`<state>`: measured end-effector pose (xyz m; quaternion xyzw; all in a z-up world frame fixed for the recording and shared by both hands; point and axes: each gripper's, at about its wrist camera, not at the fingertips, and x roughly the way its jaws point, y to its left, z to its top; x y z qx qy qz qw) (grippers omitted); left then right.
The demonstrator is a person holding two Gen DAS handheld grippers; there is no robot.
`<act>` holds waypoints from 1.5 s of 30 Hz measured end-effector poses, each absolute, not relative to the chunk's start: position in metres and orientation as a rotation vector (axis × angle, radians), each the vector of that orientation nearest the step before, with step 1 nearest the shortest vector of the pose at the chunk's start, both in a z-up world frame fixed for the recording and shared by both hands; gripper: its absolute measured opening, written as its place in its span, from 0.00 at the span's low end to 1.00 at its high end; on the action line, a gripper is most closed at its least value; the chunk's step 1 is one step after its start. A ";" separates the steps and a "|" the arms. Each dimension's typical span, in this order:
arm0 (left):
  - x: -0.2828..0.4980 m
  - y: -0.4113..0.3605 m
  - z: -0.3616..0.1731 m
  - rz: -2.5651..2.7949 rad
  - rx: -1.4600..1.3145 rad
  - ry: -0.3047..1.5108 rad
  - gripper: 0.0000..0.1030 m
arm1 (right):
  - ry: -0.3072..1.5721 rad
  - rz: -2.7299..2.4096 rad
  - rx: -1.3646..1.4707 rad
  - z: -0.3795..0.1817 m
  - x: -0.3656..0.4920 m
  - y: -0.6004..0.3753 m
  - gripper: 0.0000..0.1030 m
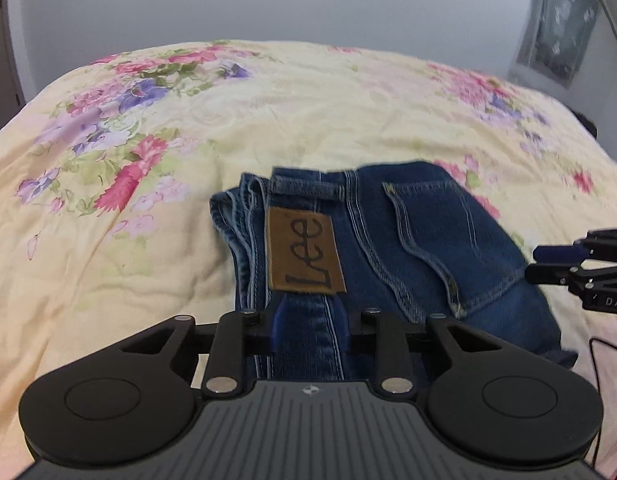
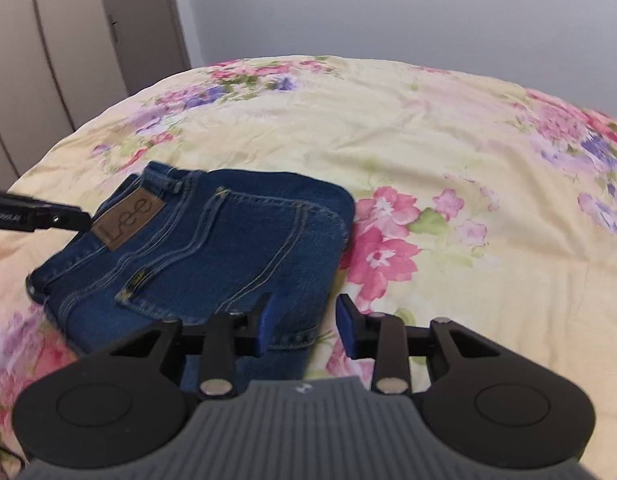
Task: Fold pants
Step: 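Open both grippers and lift them away from the folded jeans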
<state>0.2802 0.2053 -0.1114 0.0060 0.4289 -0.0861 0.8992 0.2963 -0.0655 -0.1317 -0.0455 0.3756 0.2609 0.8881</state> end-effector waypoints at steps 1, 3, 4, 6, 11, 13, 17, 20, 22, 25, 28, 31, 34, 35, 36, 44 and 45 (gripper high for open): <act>0.279 0.203 -0.116 -0.167 0.034 0.902 0.28 | 0.783 0.559 -0.114 -0.134 0.289 -0.062 0.27; 0.279 0.204 -0.125 -0.156 0.032 0.916 0.29 | 0.791 0.567 -0.152 -0.143 0.275 -0.057 0.27; 0.280 0.204 -0.128 -0.152 0.031 0.922 0.29 | 0.791 0.562 -0.159 -0.148 0.273 -0.056 0.27; 0.282 0.203 -0.132 -0.142 0.039 0.929 0.29 | 0.805 0.553 -0.159 -0.157 0.275 -0.054 0.28; 0.279 0.196 -0.120 -0.107 0.064 0.928 0.29 | 0.842 0.539 -0.161 -0.151 0.279 -0.050 0.28; 0.273 0.195 -0.111 -0.091 0.061 0.914 0.29 | 0.847 0.534 -0.147 -0.142 0.279 -0.053 0.28; 0.252 0.191 -0.081 -0.085 0.045 0.851 0.33 | 0.797 0.530 -0.118 -0.114 0.263 -0.061 0.28; 0.231 0.182 -0.054 -0.091 0.042 0.789 0.39 | 0.758 0.538 -0.112 -0.090 0.244 -0.065 0.29; 0.217 0.175 -0.040 -0.093 0.049 0.754 0.47 | 0.724 0.543 -0.109 -0.073 0.229 -0.066 0.34; 0.194 0.162 -0.018 -0.080 0.058 0.697 0.62 | 0.667 0.547 -0.105 -0.050 0.203 -0.068 0.38; 0.168 0.150 -0.003 -0.063 0.049 0.642 0.74 | 0.616 0.546 -0.101 -0.034 0.176 -0.070 0.45; 0.144 0.139 0.007 -0.033 0.053 0.595 0.83 | 0.583 0.540 -0.086 -0.024 0.148 -0.072 0.49; 0.122 0.127 0.012 -0.004 0.093 0.548 0.87 | 0.558 0.536 -0.061 -0.017 0.125 -0.074 0.51; 0.116 0.124 0.012 0.009 0.107 0.545 0.87 | 0.551 0.529 -0.056 -0.016 0.118 -0.075 0.53; 0.112 0.121 0.013 0.018 0.115 0.545 0.87 | 0.545 0.523 -0.054 -0.014 0.112 -0.075 0.54; 0.079 0.123 0.004 0.108 0.027 0.550 0.89 | 0.539 0.478 0.001 -0.016 0.076 -0.077 0.60; 0.076 0.124 0.002 0.124 0.014 0.557 0.89 | 0.544 0.472 0.001 -0.019 0.074 -0.076 0.61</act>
